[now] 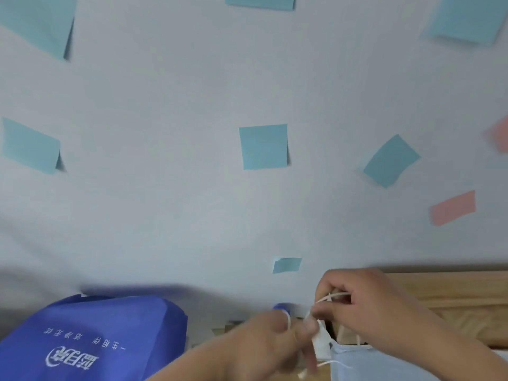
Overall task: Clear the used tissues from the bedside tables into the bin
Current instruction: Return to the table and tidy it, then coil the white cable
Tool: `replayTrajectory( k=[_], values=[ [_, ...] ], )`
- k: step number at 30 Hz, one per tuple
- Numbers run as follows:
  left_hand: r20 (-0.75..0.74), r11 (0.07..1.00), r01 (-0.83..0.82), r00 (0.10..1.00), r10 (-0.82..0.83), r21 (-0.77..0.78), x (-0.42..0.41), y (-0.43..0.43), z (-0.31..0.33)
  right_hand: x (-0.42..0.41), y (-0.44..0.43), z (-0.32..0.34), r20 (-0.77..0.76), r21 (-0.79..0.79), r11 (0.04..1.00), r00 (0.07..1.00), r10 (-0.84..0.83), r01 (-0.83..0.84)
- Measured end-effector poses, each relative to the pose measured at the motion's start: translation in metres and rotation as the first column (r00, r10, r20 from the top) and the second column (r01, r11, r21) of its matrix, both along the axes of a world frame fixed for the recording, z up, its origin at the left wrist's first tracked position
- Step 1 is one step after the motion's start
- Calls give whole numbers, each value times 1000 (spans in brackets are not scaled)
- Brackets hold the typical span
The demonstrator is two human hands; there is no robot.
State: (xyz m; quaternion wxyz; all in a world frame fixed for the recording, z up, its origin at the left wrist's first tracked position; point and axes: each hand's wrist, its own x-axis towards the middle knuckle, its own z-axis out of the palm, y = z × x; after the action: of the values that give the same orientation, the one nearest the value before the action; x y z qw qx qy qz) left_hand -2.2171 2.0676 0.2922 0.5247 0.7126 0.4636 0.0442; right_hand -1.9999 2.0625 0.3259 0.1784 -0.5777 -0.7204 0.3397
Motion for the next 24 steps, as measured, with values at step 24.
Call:
replayTrajectory(
  k=[24],
  values=[
    [92, 984, -118, 987, 130, -130, -8, -16, 1, -23, -2, 12, 184, 101, 995, 982, -44, 26]
  ],
)
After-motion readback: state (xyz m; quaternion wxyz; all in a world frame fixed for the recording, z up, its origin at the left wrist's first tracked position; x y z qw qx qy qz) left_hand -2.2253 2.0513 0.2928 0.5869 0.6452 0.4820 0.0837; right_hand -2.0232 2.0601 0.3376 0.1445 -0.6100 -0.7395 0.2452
